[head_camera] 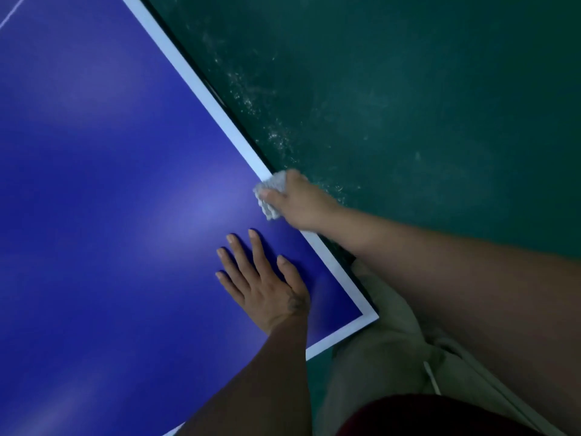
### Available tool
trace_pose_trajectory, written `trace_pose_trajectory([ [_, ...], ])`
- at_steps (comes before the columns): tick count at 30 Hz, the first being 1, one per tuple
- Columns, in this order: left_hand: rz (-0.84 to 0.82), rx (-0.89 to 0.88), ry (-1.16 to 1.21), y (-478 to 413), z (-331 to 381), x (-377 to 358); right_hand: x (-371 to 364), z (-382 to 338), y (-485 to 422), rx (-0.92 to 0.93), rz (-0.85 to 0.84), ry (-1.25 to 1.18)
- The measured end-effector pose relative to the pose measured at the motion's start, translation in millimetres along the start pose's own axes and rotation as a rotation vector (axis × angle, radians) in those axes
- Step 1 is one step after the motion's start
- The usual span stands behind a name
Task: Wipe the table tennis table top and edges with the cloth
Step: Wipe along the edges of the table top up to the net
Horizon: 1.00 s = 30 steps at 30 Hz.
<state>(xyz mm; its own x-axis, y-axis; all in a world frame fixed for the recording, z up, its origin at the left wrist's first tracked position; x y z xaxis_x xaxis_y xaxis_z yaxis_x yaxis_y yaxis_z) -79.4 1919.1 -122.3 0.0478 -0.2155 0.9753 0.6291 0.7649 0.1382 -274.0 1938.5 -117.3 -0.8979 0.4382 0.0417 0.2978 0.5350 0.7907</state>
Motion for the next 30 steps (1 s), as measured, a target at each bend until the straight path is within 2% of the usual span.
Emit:
trace_pose_trajectory([
  [4,0.014,-0.01,-0.002,0.8,-1.2,-1.6,9.9,-25.7,-21.7,0.015,0.051,0.085],
  [9,0.001,-0.004,0.011,-0.3,3.5,2.2,-0.1,30.9,26.3,0.091,0.044,-0.037],
  [12,0.019,0.078,0.098,-8.2,7.7,10.2,-1.3,68.8,62.2,-0.038,-0.059,0.125],
  [15,0.073,0.196,0.199,-65.9,13.7,16.8,1.7,84.8,72.9,-0.171,-0.154,0.265],
  [22,0.109,0.514,0.086,-243.4,13.5,28.5,-3.4,65.3,46.2,-0.146,-0.135,0.115],
  [25,0.105,0.548,0.062,-262.2,13.1,29.3,0.5,58.7,39.8,-0.108,-0.151,0.069],
  [30,0.108,0.547,0.039,-257.0,15.4,31.6,4.2,13.9,15.3,-0.009,-0.05,-0.014],
])
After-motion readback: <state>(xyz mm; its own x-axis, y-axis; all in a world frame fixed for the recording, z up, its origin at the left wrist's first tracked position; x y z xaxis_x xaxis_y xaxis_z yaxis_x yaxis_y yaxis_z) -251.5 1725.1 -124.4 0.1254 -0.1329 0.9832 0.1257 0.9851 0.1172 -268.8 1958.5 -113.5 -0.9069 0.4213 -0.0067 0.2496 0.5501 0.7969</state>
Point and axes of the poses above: each hand's wrist, its own y-axis away from the middle knuckle, its own x-axis out of the back of the hand, z = x × y, the point moved 3 cm from there along -y, towards the middle knuckle, and after that the axes turned 4 degrees about -z, right-handed, at the moved point
